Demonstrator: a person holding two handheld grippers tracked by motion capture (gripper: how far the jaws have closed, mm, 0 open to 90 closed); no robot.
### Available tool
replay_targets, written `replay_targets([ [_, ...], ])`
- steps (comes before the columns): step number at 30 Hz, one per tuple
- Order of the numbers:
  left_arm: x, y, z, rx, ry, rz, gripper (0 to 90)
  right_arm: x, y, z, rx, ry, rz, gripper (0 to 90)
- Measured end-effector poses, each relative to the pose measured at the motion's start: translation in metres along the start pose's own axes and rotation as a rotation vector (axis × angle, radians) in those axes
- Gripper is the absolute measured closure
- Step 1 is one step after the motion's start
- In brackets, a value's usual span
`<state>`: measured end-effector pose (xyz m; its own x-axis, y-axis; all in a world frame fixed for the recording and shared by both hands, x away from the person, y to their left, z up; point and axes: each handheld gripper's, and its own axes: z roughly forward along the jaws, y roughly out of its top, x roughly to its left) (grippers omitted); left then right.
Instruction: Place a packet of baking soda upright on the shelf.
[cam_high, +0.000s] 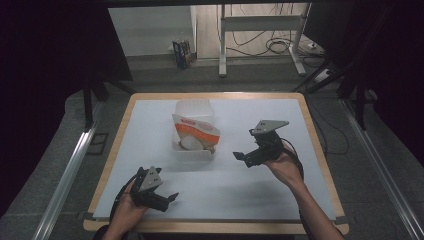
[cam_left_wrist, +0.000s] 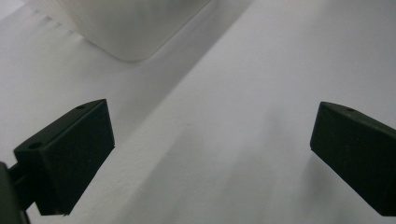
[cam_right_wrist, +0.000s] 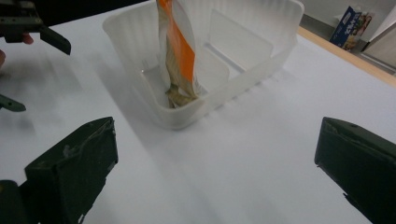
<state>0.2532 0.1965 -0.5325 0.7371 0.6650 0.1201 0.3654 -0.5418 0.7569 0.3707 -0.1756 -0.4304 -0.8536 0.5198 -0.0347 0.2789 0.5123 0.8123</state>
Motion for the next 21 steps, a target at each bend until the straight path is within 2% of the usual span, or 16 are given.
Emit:
replay_targets([
  [10,-0.001,0.000,-0.001,-0.009,-0.002,0.005,0.0,0.002,-0.022,-0.018,0.002,-0.067,0.001,0.0],
  [17,-0.001,0.001,-0.001,-0.008,-0.005,0.008,0.0,0.001,-0.048,-0.037,-0.015,-0.100,0.073,0.9],
  [21,-0.001,0.001,-0.001,-0.007,-0.004,0.010,0.0,0.002,-0.061,-0.045,-0.015,-0.115,0.095,0.9],
])
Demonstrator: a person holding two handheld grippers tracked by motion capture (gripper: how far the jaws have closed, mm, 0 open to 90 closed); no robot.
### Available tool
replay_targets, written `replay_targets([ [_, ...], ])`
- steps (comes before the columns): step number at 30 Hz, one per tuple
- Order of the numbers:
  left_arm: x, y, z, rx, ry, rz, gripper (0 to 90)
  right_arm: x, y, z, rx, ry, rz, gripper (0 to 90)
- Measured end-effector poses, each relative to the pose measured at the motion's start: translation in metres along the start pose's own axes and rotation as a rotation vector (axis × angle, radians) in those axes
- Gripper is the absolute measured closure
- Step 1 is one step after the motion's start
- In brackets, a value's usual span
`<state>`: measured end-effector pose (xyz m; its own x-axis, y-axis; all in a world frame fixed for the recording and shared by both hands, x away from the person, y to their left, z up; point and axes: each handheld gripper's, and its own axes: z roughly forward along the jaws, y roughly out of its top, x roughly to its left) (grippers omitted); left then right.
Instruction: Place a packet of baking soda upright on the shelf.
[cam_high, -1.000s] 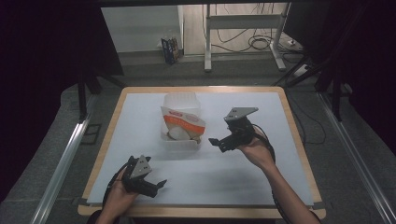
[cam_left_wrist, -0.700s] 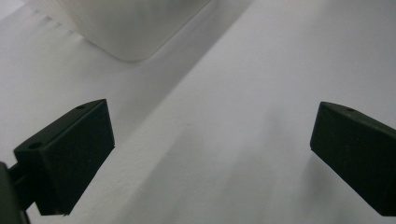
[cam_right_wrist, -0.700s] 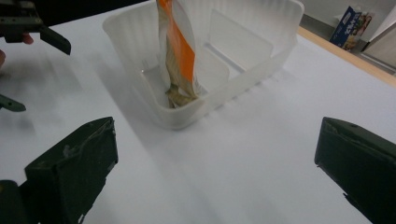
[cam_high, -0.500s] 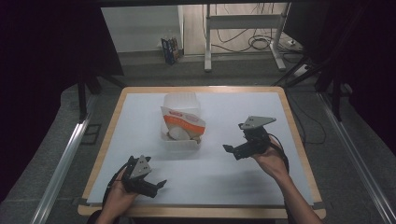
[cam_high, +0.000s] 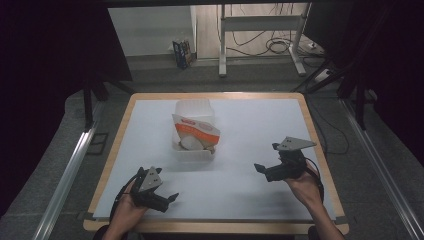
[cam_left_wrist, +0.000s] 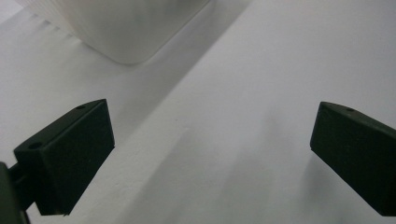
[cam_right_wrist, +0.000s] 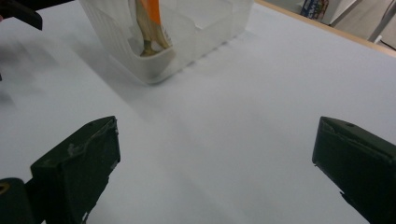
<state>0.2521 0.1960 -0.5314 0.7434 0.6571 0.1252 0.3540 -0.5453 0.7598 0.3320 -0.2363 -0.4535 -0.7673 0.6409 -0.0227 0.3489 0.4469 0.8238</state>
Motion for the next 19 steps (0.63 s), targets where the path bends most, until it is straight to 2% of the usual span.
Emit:
replay_targets([
  [4,-0.001,0.000,0.000,-0.002,0.000,-0.003,0.0,0.001,-0.010,-0.005,-0.004,-0.018,0.007,0.8],
  [9,-0.001,0.000,0.000,0.000,0.000,0.000,0.0,0.000,-0.026,-0.010,0.021,-0.054,0.003,0.5],
  [13,-0.001,0.000,0.001,0.004,-0.001,0.004,0.0,-0.004,-0.041,-0.012,0.051,-0.064,0.033,0.5],
  [14,-0.001,0.000,0.001,0.004,-0.001,0.006,0.0,-0.006,-0.046,-0.010,0.076,-0.062,0.044,0.3],
  [19,-0.001,0.001,0.002,0.004,-0.003,0.007,0.0,-0.005,-0.049,-0.006,0.117,-0.065,0.023,0.0],
])
